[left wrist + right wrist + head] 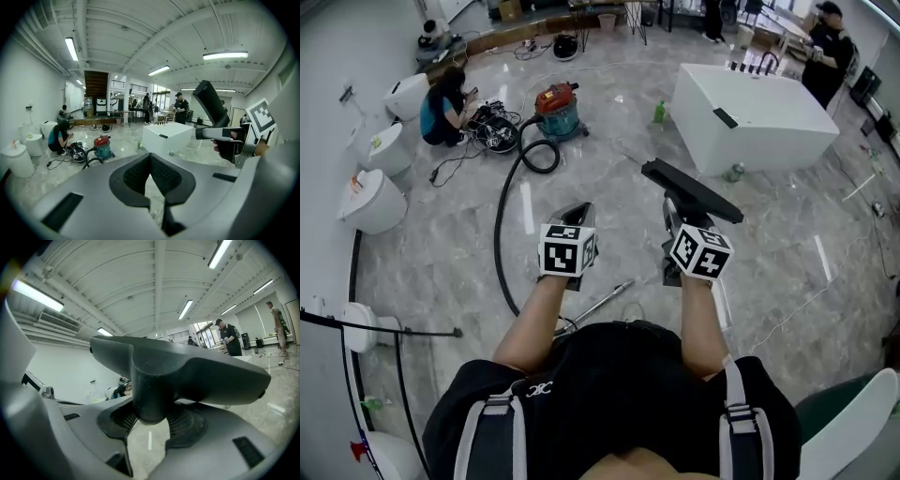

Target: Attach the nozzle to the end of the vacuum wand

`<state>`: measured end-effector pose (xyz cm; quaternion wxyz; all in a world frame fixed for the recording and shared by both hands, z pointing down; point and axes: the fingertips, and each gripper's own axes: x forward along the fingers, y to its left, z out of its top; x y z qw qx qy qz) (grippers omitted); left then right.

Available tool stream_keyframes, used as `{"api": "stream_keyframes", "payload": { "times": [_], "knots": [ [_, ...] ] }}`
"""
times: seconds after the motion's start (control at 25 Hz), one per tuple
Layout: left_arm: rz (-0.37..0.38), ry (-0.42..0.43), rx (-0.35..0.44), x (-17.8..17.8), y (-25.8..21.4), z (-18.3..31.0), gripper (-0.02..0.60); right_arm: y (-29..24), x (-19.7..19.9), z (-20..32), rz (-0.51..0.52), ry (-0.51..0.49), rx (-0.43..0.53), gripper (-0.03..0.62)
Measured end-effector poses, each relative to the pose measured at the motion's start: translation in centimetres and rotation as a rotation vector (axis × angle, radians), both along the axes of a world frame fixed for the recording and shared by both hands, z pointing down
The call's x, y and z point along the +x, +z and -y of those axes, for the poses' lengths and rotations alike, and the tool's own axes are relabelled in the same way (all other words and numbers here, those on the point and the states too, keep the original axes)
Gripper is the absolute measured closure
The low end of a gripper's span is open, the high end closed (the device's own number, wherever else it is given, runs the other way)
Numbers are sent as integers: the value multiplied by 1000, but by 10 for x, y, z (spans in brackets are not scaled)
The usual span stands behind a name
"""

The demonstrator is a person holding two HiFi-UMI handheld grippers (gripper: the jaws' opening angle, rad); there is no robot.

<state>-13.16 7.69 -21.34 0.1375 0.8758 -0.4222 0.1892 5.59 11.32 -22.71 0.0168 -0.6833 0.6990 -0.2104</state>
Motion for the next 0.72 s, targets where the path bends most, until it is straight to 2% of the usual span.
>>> {"api": "stream_keyframes", "payload": {
  "times": [0.32, 0.48, 0.72],
  "knots": [
    [21, -80, -27, 45, 11, 59, 572, 14, 46, 74, 3, -96, -56, 411],
    [59, -93, -67, 48, 32, 70, 572, 30, 50, 93, 13, -133, -92, 411],
    [105, -70, -118, 50, 66, 85, 572, 65, 49, 110, 55, -143, -151, 411]
  ]
}}
